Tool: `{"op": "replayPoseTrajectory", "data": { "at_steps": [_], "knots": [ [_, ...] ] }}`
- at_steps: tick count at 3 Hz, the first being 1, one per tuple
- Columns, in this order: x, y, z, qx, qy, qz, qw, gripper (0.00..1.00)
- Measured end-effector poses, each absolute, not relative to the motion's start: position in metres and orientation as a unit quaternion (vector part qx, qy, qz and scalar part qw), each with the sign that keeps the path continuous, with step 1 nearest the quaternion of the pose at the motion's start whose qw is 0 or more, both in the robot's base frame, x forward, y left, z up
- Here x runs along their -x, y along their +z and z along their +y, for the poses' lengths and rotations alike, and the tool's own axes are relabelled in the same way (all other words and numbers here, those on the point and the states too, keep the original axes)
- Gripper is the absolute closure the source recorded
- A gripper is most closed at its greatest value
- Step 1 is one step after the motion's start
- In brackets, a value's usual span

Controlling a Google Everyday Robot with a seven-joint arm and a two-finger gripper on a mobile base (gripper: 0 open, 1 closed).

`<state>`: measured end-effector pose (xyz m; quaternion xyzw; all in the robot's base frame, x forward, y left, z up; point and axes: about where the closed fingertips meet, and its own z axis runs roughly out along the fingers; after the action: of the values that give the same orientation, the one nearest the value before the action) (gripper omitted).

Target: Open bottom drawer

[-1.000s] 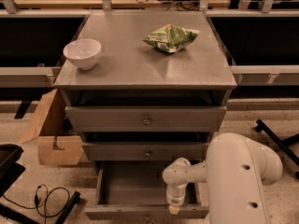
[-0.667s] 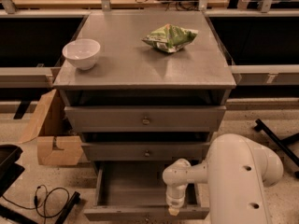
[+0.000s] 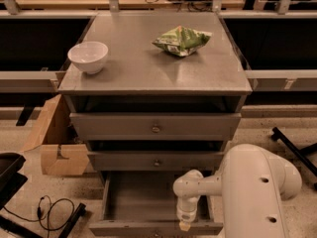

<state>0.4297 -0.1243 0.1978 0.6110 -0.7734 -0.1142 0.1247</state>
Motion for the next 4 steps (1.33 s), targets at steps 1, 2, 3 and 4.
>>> {"op": "replayPoseTrajectory", "data": {
  "at_steps": [1, 2, 3, 4],
  "knots": [
    [-0.4160, 0.1986, -0.1205, -0.611, -0.139, -0.767, 0.141, 1.00],
    [-0.4160, 0.1985, -0.1205, -0.611, -0.139, -0.767, 0.141, 1.00],
    [-0.4137, 0.1986, -0.1214, -0.608, -0.144, -0.767, 0.147, 1.00],
    [-0.4164, 0.1986, -0.1214, -0.608, -0.144, -0.767, 0.147, 1.00]
  ]
}}
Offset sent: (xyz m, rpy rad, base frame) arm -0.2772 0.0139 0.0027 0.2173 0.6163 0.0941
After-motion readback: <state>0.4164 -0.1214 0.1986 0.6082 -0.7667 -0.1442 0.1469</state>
